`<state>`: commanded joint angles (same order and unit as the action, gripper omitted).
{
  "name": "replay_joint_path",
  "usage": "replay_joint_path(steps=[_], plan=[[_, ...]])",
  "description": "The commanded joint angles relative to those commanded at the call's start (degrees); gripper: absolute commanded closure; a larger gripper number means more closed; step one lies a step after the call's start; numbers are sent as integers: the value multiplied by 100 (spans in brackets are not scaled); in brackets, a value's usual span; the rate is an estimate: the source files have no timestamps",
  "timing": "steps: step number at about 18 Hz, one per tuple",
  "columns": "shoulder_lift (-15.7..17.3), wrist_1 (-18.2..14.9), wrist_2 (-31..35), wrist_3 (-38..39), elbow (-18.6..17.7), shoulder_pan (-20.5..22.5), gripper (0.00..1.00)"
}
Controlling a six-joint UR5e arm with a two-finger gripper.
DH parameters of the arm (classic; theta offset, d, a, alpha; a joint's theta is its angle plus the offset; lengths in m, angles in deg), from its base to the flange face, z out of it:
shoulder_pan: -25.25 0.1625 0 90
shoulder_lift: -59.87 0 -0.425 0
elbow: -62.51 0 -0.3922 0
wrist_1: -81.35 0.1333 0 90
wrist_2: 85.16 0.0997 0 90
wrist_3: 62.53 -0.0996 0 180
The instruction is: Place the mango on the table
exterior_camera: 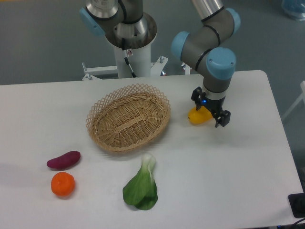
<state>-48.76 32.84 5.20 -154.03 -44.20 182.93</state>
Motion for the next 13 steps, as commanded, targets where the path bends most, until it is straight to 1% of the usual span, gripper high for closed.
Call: replay_joint_path(steps=[2, 7, 8, 11, 13], plan=[[-79, -52, -27, 176, 193, 0, 0], [-343, -606, -97, 351, 879, 0, 0], [-395, -659, -158, 456, 993, -9, 0], [-536, -668, -343, 877, 1248, -9, 0], [-641, -738, -361, 1064, 1441, -9, 0]])
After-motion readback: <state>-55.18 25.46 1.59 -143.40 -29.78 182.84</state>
